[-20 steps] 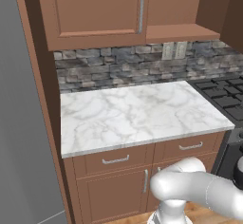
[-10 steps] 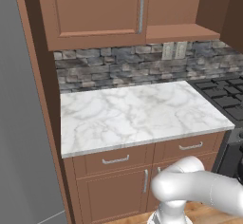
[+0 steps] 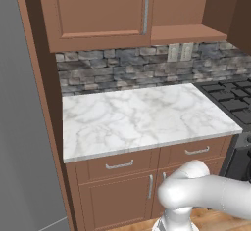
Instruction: Close all open cabinet doors.
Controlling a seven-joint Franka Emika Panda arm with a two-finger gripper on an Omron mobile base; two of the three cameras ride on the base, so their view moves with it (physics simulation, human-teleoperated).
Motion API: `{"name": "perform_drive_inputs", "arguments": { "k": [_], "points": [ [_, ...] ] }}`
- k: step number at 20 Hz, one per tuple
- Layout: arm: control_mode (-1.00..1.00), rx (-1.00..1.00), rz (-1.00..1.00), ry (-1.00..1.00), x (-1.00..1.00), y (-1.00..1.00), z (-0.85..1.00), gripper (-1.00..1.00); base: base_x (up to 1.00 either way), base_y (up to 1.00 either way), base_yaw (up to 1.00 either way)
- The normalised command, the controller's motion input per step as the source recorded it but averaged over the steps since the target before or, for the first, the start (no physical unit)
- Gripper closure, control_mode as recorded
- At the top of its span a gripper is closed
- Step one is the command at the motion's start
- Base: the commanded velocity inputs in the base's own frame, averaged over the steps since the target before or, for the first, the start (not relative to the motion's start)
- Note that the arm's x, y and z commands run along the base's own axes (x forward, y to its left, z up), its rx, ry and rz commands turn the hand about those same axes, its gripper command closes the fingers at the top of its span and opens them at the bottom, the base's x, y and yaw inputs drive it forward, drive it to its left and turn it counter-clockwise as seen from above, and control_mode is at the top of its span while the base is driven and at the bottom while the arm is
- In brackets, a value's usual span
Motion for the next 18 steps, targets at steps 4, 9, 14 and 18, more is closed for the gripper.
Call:
{"name": "perform_drive_inputs", "arguments": {
  "k": [4, 9, 14, 18],
  "points": [
    [-1.0, 0.0, 0.0, -0.03, 0.22, 0.46, 0.0, -1.0, 0.0, 0.0, 0.0],
    [-1.0, 0.0, 0.0, -0.04, 0.21, 0.53, 0.0, -1.0, 0.0, 0.0, 0.0],
    [-1.0, 0.0, 0.0, -0.06, 0.19, 0.5, 0.0, -1.0, 0.0, 0.0, 0.0],
    [-1.0, 0.0, 0.0, -0.02, 0.11, 0.44, 0.0, -1.0, 0.0, 0.0, 0.0]
  ]
}}
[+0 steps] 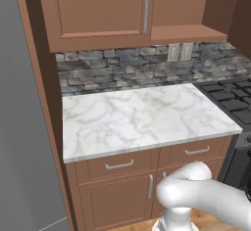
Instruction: Close all open cabinet doors.
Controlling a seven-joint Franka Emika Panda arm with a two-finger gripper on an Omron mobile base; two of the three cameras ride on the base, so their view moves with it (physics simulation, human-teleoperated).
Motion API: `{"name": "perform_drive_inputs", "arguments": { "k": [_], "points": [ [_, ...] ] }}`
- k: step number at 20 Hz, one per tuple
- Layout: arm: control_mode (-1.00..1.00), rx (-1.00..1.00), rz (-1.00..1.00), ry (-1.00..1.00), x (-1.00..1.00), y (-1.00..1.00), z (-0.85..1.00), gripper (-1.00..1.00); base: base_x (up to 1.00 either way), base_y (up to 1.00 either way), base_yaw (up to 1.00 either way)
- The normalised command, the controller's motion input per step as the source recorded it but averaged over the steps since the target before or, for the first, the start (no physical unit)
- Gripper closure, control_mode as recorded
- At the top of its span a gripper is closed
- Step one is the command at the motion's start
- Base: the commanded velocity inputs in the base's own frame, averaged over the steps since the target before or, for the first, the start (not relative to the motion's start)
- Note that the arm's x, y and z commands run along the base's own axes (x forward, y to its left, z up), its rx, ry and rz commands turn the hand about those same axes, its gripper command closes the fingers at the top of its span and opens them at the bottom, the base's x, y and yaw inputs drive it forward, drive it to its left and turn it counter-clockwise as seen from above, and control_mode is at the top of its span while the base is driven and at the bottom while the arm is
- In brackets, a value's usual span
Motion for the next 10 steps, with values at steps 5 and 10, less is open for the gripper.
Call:
{"name": "perform_drive_inputs", "arguments": {
  "k": [5, 10],
  "points": [
    [-1.0, 0.0, 0.0, -0.01, 0.08, 0.45, 0.0, -1.0, 0.0, 0.0, 0.0],
    [-1.0, 0.0, 0.0, 0.0, 0.04, 0.41, 0.0, -1.0, 0.0, 0.0, 0.0]
  ]
}}
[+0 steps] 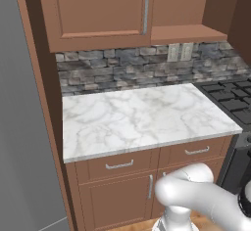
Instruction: Close all open cabinet doors.
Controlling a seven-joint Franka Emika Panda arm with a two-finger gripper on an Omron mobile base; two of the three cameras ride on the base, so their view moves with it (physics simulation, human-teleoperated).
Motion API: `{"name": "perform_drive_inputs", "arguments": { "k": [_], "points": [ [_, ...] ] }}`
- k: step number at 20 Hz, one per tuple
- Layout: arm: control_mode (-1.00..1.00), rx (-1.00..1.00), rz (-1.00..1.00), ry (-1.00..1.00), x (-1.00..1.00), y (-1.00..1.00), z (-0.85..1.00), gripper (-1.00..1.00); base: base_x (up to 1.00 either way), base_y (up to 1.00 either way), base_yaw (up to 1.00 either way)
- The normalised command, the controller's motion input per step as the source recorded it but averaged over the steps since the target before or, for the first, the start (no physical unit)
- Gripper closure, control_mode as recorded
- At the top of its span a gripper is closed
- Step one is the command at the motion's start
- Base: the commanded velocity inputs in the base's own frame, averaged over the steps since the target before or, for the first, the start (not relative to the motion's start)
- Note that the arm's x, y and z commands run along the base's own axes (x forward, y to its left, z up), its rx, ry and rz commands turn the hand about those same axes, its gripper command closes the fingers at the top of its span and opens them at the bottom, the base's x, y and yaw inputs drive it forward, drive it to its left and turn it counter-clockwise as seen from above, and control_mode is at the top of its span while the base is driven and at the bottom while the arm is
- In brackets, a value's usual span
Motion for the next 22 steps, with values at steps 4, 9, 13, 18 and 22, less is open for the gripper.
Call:
{"name": "perform_drive_inputs", "arguments": {
  "k": [4, 9, 13, 18, 22],
  "points": [
    [-1.0, 0.0, 0.0, 0.0, 0.0, 0.45, 0.0, -1.0, 0.0, 0.0, 0.0],
    [-1.0, 0.0, 0.0, 0.0, 0.01, 0.49, 0.0, -1.0, 0.0, 0.0, 0.0],
    [-1.0, 0.0, 0.0, 0.0, 0.23, 0.36, 0.0, -1.0, 0.0, 0.0, 0.0],
    [-1.0, 0.0, 0.0, 0.0, 0.41, 0.18, 0.0, -1.0, 0.0, 0.0, 0.0],
    [-1.0, 0.0, 0.0, 0.0, 0.49, 0.06, 0.0, -1.0, 0.0, 0.0, 0.0]
  ]
}}
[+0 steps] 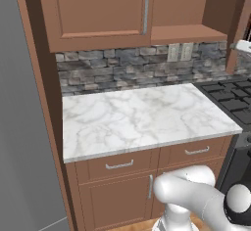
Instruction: Close all open cabinet doors.
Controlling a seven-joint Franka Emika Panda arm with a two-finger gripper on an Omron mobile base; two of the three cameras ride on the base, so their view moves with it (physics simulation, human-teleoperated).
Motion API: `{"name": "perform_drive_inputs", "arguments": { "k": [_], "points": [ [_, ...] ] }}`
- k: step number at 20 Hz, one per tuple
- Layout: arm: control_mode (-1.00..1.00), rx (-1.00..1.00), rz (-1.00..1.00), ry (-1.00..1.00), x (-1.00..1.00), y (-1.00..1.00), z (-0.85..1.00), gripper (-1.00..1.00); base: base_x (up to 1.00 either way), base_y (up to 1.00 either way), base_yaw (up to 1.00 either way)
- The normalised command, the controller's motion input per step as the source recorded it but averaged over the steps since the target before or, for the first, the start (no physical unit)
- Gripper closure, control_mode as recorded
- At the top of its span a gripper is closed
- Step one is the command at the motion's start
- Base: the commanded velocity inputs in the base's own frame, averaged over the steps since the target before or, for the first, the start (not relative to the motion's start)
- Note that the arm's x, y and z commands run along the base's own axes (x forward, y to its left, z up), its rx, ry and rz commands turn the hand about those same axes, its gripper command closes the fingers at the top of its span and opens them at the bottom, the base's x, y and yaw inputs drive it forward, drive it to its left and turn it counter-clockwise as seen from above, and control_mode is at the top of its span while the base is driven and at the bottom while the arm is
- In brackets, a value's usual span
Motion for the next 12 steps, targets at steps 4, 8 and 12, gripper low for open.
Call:
{"name": "perform_drive_inputs", "arguments": {
  "k": [4, 8, 12],
  "points": [
    [-1.0, 0.0, 0.0, 0.0, 0.48, 0.05, 0.0, -1.0, 0.0, 0.0, 0.0],
    [-1.0, 0.0, 0.0, 0.0, 0.41, 0.01, 0.0, -1.0, 0.0, 0.0, 0.0],
    [-1.0, 0.0, 0.0, 0.0, 0.42, 0.0, 0.0, -1.0, 0.0, 0.0, 0.0]
  ]
}}
